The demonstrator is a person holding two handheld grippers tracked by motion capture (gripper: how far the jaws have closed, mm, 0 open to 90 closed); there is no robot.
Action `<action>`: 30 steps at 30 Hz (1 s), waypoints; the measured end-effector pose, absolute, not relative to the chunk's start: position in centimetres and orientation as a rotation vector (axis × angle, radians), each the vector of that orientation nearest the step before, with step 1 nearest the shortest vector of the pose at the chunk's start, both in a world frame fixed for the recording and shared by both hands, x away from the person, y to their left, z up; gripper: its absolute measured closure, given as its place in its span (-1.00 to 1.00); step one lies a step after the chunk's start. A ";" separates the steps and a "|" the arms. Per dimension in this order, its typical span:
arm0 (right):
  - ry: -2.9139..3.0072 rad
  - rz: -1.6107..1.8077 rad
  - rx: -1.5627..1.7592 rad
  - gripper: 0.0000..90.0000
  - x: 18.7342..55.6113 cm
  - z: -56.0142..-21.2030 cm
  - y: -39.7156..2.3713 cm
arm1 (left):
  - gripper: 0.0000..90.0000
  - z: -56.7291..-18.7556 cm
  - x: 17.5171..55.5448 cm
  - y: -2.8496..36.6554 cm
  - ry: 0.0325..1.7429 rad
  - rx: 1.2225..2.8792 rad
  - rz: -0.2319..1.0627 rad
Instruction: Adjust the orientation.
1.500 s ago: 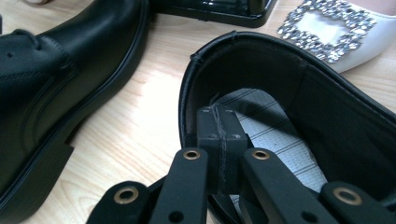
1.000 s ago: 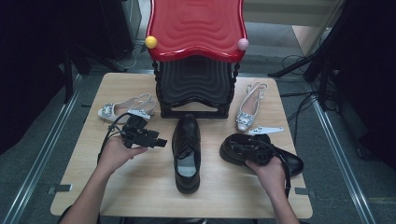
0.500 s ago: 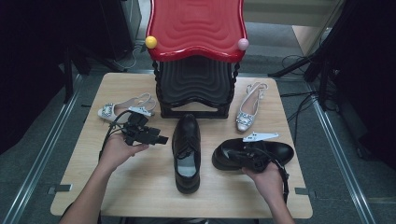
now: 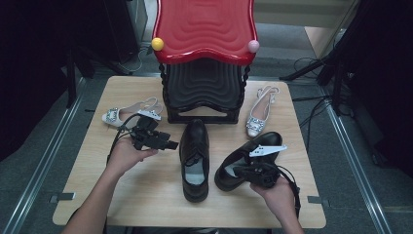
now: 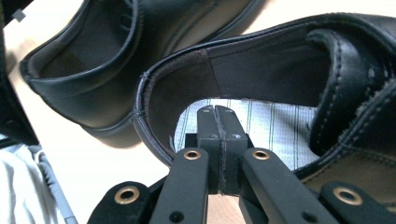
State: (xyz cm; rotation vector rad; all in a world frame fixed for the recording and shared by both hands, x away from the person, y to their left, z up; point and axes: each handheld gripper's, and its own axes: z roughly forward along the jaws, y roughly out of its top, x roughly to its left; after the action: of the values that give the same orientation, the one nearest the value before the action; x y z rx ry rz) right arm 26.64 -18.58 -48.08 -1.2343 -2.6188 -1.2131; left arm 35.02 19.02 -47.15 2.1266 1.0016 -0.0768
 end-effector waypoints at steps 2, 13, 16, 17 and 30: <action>-2.623 -1.218 -1.235 1.00 26.6 -48.1 -18.4 | -0.16 -47.1 35.0 19.1 1.002 2.126 -0.075; -2.638 -1.216 -1.212 1.00 27.3 -48.3 -16.7 | -0.15 -47.1 34.7 19.3 1.009 2.129 -0.066; -2.651 -1.189 -1.172 1.00 27.5 -48.6 -16.1 | -0.15 -47.1 34.6 19.4 1.018 2.123 -0.066; -2.654 -1.180 -1.154 1.00 27.4 -48.6 -15.9 | -0.15 -47.2 34.5 19.4 1.018 2.127 -0.065; -2.648 -1.155 -1.101 1.00 26.4 -48.3 -15.8 | -0.16 -47.3 34.4 19.7 1.023 2.128 -0.066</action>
State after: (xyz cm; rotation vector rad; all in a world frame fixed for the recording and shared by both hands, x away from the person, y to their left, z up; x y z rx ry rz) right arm 26.43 -15.82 -48.30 -1.1007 -2.6477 -1.1554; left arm 34.37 19.67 -47.26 2.1283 1.0226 -0.0657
